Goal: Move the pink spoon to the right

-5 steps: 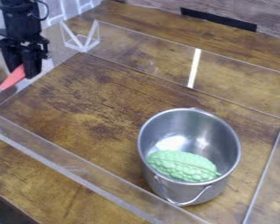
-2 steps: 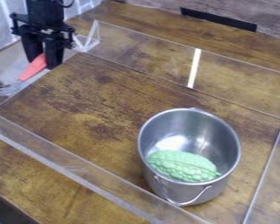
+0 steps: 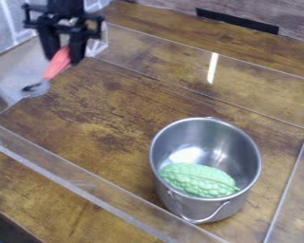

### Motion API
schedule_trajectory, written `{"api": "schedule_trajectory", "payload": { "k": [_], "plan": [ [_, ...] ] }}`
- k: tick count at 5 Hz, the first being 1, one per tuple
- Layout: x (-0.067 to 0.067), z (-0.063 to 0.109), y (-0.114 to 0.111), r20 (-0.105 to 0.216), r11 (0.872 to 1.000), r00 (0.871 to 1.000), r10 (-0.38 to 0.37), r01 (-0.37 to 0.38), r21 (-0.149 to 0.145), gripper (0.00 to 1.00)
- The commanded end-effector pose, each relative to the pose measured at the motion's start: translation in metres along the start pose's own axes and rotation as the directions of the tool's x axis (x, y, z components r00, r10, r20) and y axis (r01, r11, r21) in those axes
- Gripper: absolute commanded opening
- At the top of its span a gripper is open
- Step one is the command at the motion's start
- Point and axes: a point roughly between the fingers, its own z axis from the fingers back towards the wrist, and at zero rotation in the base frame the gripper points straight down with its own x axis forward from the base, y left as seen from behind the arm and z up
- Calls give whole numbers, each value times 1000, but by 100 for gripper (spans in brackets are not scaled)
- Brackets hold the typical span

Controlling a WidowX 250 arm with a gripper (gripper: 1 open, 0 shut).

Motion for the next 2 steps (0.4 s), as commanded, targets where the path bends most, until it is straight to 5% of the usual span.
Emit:
{"api": "schedule_trajectory", "payload": {
  "k": [1, 2],
  "plan": [
    [12, 40, -31, 108, 996, 991, -81, 85, -38, 0],
    [20, 30, -59, 104, 982, 979, -173, 180, -60, 0]
  ]
}}
